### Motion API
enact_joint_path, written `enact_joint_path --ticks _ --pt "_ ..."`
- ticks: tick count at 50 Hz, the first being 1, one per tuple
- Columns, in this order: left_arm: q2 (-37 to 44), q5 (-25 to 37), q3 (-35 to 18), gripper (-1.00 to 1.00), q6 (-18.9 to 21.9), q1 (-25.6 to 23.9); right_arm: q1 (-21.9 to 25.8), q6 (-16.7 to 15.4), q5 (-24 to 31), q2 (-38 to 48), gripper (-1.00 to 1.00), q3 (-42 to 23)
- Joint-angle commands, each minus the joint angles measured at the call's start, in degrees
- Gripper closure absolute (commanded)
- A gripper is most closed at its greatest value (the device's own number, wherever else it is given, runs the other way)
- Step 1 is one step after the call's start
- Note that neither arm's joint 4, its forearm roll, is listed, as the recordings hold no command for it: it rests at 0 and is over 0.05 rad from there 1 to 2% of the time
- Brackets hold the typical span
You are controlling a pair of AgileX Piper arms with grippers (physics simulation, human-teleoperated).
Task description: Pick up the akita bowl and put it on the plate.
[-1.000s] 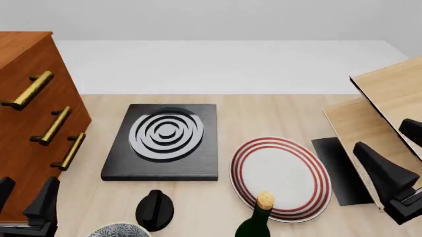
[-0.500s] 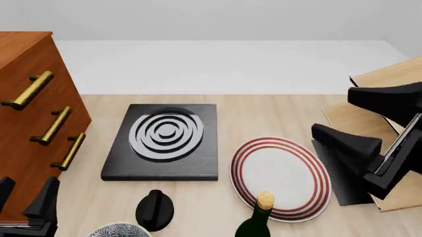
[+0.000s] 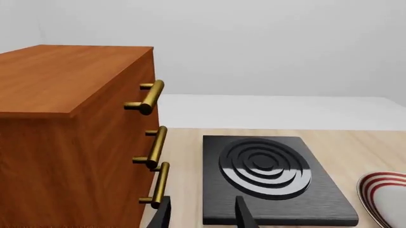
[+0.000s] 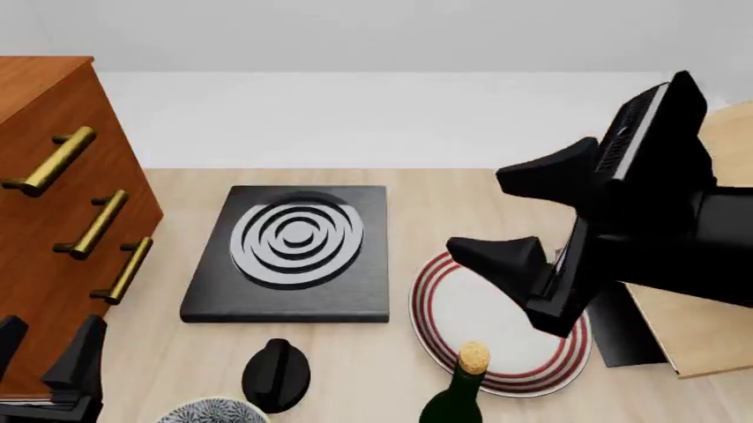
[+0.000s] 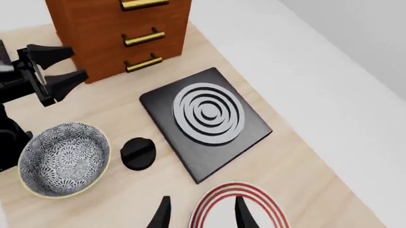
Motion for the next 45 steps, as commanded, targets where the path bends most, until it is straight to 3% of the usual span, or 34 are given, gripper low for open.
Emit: enact_joint_path --ticks 1,25,40,45 --pt "0.13 -0.08 0.01 -1.0 -0.05 0.01 3.16 2.09 0.15 8.02 -1.0 -2.9" --pt "0.08 -0.19 0.13 -1.0 -0.01 0.03 14.5 6.57 -5.42 23.53 -1.0 -5.58" --pt "-0.4 0.25 0.06 -1.0 0.08 0.03 16.54 8.07 -8.93 30.64 -1.0 -6.12" --pt "-0.37 0.21 0.07 -1.0 0.08 0.03 17.65 9.91 -9.18 31.88 -1.0 -7.93"
